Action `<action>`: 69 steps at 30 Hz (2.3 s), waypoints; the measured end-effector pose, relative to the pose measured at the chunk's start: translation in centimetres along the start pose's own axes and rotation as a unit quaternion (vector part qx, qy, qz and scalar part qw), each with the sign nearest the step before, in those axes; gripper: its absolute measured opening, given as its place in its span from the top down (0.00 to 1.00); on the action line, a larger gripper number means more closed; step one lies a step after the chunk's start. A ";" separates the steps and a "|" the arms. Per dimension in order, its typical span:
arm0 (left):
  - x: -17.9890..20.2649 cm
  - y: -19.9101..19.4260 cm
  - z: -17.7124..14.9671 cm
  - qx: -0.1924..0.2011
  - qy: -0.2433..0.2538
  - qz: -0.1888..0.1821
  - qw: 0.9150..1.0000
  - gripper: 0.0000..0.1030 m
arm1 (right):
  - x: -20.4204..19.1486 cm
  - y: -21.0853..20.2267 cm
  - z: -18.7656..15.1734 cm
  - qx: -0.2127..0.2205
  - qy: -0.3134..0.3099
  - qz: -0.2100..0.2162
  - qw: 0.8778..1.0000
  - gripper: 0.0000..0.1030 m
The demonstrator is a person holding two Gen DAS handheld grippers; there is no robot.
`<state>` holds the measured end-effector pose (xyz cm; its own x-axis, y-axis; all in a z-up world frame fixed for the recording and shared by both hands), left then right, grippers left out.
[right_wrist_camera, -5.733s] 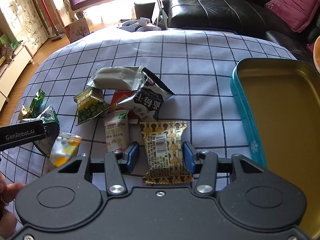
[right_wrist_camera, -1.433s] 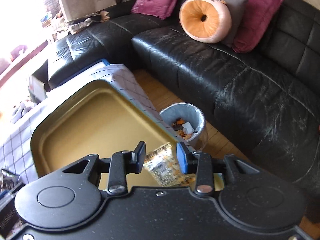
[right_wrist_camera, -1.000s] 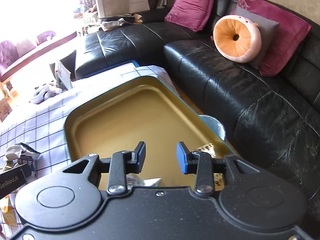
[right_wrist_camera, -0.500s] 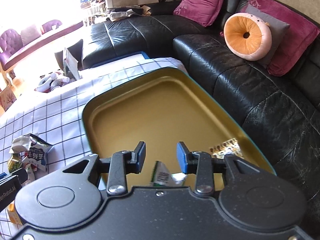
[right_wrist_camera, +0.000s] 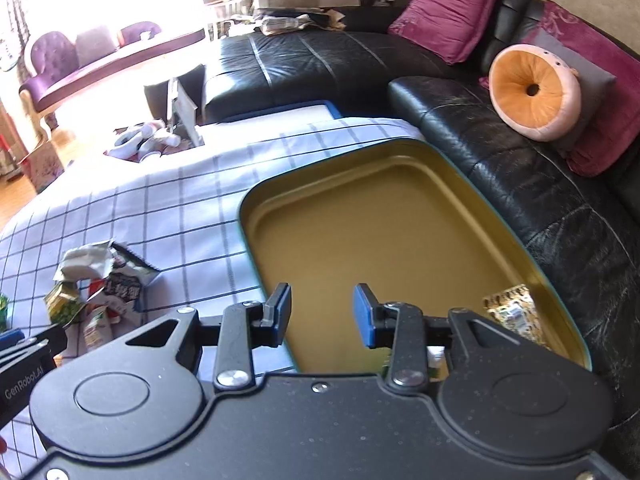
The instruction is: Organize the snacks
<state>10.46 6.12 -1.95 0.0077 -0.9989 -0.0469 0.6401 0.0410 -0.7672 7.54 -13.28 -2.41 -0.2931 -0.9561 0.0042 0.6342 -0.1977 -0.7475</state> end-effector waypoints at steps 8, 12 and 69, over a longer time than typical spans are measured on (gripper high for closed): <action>-1.7 0.4 -0.2 -0.006 -0.007 -0.005 1.000 0.57 | -2.4 0.1 -0.2 -0.009 -0.025 0.004 1.000 0.56; -2.5 1.0 -0.4 -0.017 -0.011 -0.003 1.000 0.56 | -3.0 0.5 -0.4 -0.025 -0.022 0.023 0.999 0.56; -10.2 6.9 -0.9 -0.055 -0.036 -0.040 0.997 0.41 | -14.0 3.3 4.2 -0.003 -0.043 0.144 0.989 0.56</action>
<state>14.14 16.64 -7.31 0.0179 -0.9980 0.0612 0.5524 -0.0411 -0.8326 16.73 -1.47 -2.20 -0.0391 -0.9873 -0.1541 0.6781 0.0870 -0.7298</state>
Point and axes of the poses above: each gripper's, at about its wrist camera, not at the fingertips, and y roughly the way its jaws point, x to its right, z to its top, the point moved 6 cm from there along y, roughly the way its jaws point, and after that the axes turned 1 degree about -y, right-handed, at the moved point
